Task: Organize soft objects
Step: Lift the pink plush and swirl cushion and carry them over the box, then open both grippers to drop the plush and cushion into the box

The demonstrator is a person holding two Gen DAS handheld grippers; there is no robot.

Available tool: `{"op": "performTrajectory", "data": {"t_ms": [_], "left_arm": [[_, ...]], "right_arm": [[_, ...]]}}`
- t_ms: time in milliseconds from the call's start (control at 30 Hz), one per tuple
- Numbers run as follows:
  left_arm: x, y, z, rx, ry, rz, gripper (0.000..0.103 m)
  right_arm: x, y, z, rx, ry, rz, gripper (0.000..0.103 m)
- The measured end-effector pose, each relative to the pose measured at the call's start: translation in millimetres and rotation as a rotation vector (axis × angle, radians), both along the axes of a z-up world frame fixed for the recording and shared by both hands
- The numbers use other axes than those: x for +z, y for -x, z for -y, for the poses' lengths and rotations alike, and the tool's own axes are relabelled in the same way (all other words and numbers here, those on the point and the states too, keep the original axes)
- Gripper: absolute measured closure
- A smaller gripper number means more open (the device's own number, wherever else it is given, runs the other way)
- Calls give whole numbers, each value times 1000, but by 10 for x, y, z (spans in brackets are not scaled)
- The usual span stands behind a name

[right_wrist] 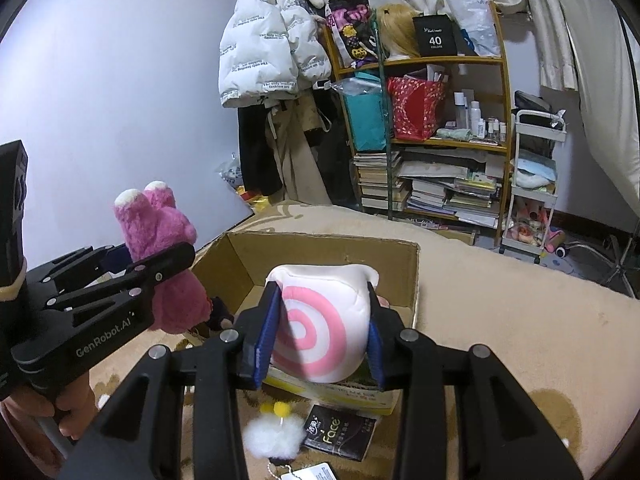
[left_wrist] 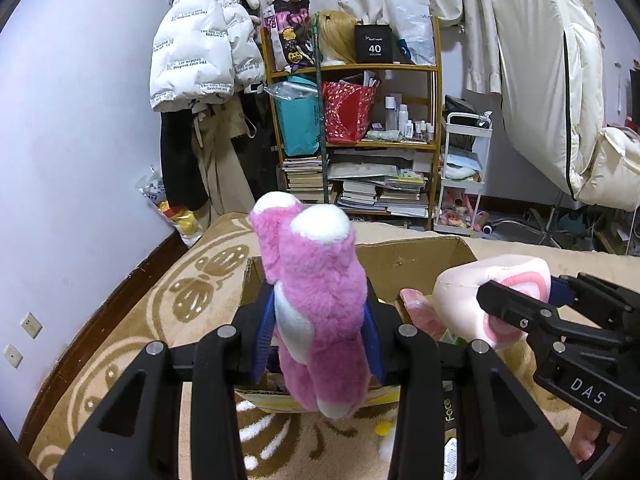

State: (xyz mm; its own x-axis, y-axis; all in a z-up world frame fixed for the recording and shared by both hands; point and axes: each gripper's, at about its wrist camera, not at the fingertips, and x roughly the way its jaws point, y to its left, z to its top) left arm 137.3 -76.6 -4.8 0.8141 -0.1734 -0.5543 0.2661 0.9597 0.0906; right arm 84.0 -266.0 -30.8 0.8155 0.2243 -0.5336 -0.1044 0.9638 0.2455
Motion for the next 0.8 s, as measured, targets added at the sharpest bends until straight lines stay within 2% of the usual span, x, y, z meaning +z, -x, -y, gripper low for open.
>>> {"op": "performTrajectory", "data": {"t_ms": [233, 333, 567, 633, 800], "left_arm": [[-26, -119, 52, -12, 22, -6, 66], [-92, -180, 73, -17, 39, -43, 65], [-274, -243, 134, -18, 6, -93, 62], [-296, -259, 133, -7, -2, -100, 47], [-340, -283, 111, 3, -4, -114, 43]], "right_arm": [[-38, -70, 47, 3, -24, 8, 61], [-49, -86, 60, 1, -27, 8, 60], [-105, -153, 71, -2, -56, -3, 55], [-134, -172, 85, -7, -66, -10, 53], [-180, -172, 216, -14, -201, 11, 51]]}}
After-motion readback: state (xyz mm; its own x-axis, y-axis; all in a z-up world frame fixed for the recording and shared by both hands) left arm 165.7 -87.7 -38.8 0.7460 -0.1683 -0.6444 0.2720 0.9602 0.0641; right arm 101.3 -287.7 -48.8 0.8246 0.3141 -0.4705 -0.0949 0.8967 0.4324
